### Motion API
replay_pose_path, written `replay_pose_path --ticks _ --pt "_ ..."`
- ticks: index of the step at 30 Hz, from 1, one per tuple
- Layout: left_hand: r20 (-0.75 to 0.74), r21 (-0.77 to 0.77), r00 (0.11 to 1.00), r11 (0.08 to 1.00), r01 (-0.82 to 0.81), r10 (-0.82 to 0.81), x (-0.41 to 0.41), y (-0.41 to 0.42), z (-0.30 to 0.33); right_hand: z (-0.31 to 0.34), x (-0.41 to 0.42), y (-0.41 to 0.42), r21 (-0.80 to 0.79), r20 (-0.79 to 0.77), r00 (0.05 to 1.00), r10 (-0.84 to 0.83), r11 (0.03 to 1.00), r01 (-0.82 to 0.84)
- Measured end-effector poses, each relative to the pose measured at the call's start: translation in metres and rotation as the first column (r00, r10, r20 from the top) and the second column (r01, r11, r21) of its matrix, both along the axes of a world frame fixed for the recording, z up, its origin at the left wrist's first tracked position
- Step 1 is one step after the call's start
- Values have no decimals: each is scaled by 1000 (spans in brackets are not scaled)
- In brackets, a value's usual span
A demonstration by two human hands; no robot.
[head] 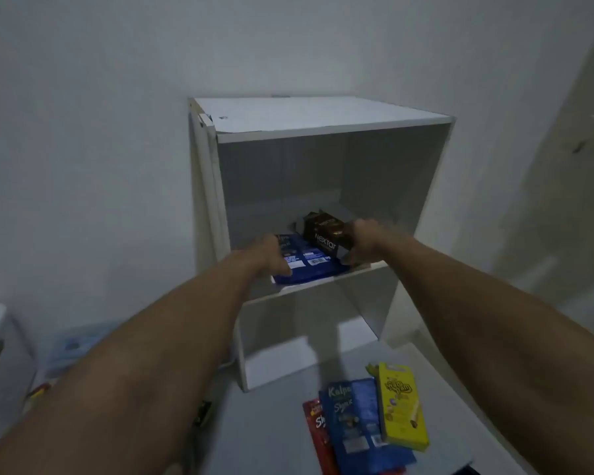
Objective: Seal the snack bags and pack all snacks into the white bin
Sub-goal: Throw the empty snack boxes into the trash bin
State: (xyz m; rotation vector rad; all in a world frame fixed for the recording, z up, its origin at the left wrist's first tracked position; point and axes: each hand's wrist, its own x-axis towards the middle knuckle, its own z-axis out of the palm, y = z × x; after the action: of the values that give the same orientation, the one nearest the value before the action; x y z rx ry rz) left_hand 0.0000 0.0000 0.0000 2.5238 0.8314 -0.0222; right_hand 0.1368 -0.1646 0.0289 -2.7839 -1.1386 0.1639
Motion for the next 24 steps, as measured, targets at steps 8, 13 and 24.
replay_pose_path --ticks 8,13,24 --pt "80 -298 958 923 -242 277 27 2 -5 -12 10 -3 53 -53 998 -29 998 31" --pt "112 -463 913 833 -302 393 38 3 -5 -21 13 -7 121 -79 996 -30 992 40" --pt "316 -363 916 923 -125 249 50 -27 38 2 11 -69 268 -106 991 -85 957 111"
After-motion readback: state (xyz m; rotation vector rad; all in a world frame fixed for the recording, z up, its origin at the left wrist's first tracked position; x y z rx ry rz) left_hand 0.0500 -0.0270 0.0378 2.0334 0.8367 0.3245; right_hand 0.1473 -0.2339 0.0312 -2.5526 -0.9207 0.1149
